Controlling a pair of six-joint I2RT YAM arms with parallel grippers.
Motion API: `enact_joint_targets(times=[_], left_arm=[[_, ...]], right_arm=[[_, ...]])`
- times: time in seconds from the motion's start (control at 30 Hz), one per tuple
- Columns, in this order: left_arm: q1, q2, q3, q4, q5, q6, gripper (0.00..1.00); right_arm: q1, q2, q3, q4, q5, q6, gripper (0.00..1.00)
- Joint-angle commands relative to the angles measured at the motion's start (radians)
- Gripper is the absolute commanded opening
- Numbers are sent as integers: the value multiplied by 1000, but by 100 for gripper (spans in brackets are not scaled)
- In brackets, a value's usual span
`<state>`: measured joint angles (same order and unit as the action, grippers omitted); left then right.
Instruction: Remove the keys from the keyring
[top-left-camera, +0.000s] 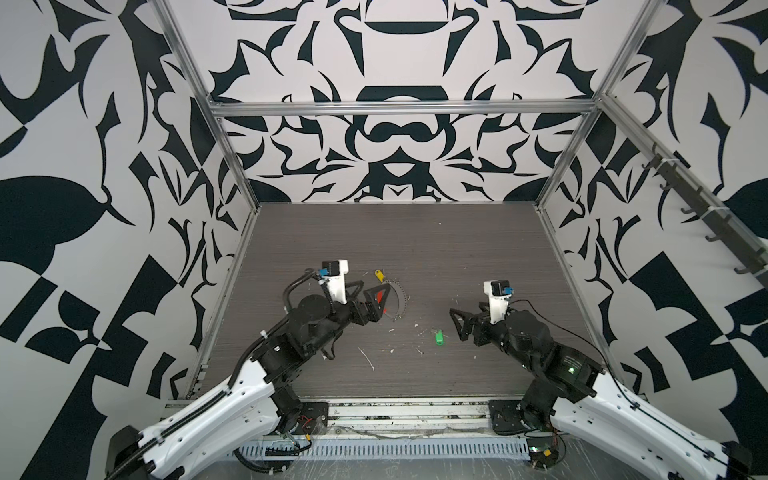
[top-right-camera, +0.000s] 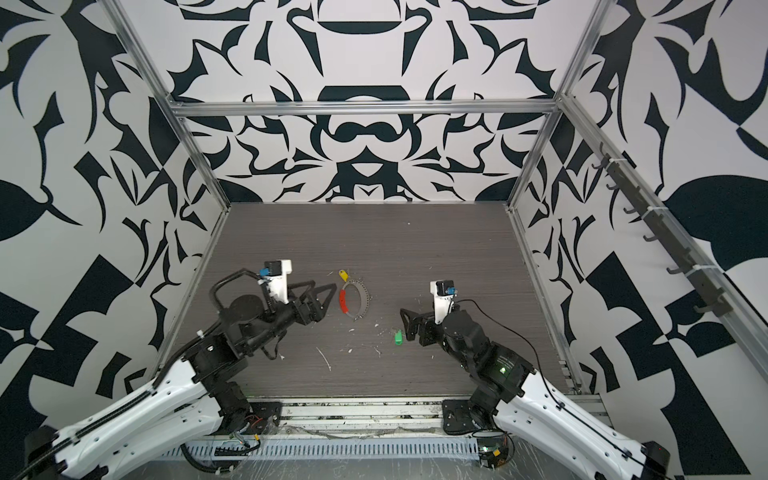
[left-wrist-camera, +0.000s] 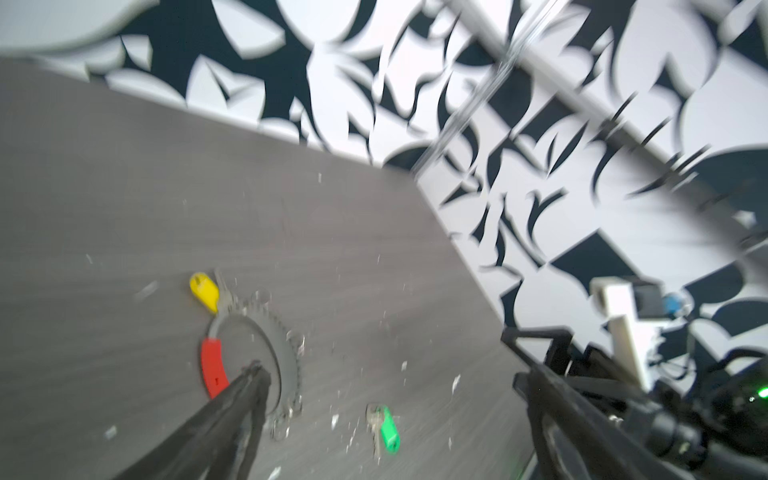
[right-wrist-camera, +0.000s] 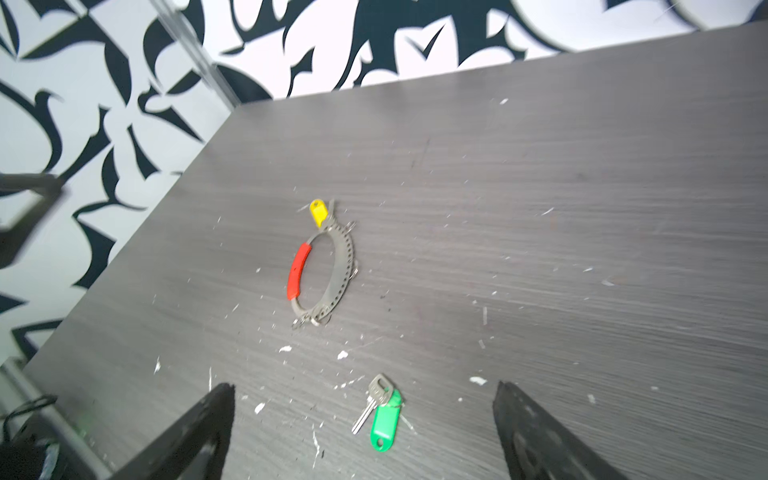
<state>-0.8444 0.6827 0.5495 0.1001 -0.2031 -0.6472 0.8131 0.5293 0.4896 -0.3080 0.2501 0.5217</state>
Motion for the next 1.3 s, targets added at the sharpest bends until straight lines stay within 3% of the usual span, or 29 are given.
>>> enact_joint_targets(times=[0.0, 0.07, 0.17, 0.2, 0.27, 0.3, 0.37, 0.43, 0.5, 0.63, 0.73, 0.9, 1.03, 1.1, 1.27], left_arm=[[2, -86, -5, -23, -197, 59, 99], [2, -119, 5, -64, -360, 92, 99], [10, -147, 3, -92, -716, 82, 99], [19, -154, -6, -70, -790, 105, 99], [51, -155, -22, -4, -837, 193, 99], [74, -150, -31, 31, -826, 234, 99], [128, -116, -50, 100, -793, 306, 99], [197, -45, -51, 141, -793, 384, 99], [295, 41, -35, 138, -786, 374, 99], [554, 265, -12, 168, -535, 375, 99], [653, 441, -6, 184, -535, 375, 99], [700, 654, -72, 402, -520, 457, 99], [735, 777, -65, 521, -403, 516, 99], [743, 797, -17, 437, -327, 540, 99], [762, 823, -71, 600, -294, 592, 99]], right_arm=[[-2, -30, 60, -28, 167, 19, 99], [-1, -33, 74, -40, 230, 39, 100], [-2, -39, 83, -39, 309, 28, 94], [-2, -40, 79, -25, 327, 9, 90], [-2, -41, 70, -1, 347, -33, 88], [-2, -37, 64, 12, 359, -54, 89], [-2, -27, 58, 16, 413, -43, 100], [-2, -18, 53, 22, 459, -22, 100], [-2, -9, 61, 11, 472, 3, 100], [-2, 28, 82, 1, 485, 3, 100], [-2, 31, 89, -15, 495, -3, 96], [-2, 11, 85, -31, 486, -15, 97], [-2, 6, 75, -24, 478, -20, 99], [-2, 29, 87, -41, 494, -23, 99], [-3, 104, 126, -76, 517, -33, 98]])
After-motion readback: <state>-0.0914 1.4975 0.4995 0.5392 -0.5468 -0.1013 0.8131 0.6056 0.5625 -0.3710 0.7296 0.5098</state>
